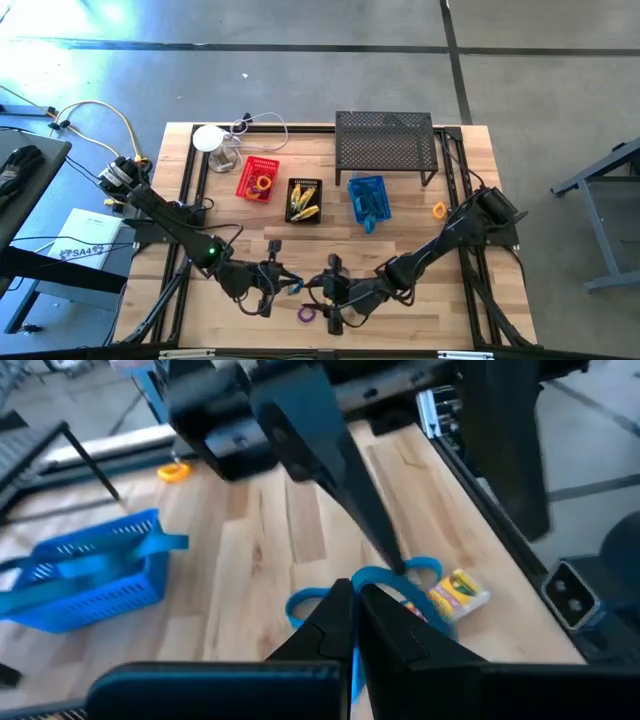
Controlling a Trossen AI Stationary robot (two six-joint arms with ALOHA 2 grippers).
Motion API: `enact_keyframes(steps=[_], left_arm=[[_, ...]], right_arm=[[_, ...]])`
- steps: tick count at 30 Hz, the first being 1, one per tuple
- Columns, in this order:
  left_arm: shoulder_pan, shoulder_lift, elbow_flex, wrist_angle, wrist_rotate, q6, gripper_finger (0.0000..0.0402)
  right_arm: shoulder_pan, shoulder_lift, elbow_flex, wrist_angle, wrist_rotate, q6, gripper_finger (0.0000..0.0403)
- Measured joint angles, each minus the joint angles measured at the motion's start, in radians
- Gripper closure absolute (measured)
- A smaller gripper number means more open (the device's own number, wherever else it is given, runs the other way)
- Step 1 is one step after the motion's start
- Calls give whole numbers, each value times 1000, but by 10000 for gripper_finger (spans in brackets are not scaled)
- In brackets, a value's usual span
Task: Pick & Place Office Desk Supplies
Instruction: Put the blue rubber band into the blue bin
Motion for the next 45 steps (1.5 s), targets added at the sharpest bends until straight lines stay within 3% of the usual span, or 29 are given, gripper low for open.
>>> enact_keyframes(steps=[3, 21, 30, 45], left_arm=[[0, 0, 0, 29, -7, 32, 401], [6, 0, 1, 210, -6, 162, 401], [43, 16, 2, 210, -6, 163, 401], [42, 33, 2, 222, -6, 177, 401]], right_arm=[[-8, 0, 0, -1, -44, 1, 208], [-16, 0, 0, -9, -18, 29, 217], [-15, 0, 0, 30, -36, -15, 236], [-12, 0, 0, -34, -39, 43, 336]])
